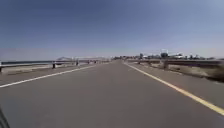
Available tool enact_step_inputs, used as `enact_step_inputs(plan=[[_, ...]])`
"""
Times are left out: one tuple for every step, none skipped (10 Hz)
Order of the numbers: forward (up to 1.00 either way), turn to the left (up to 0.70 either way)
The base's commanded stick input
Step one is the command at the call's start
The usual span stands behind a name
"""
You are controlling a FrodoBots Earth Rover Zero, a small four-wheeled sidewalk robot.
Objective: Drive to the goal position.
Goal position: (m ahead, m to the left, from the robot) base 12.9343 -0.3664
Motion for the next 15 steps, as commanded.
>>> enact_step_inputs(plan=[[1.00, 0.00], [1.00, 0.00], [1.00, 0.00], [1.00, 0.00], [1.00, 0.00], [1.00, 0.00], [1.00, 0.00], [1.00, 0.00], [1.00, 0.00], [1.00, 0.00], [1.00, 0.00], [1.00, 0.00], [1.00, 0.00], [1.00, 0.00], [1.00, 0.00]])
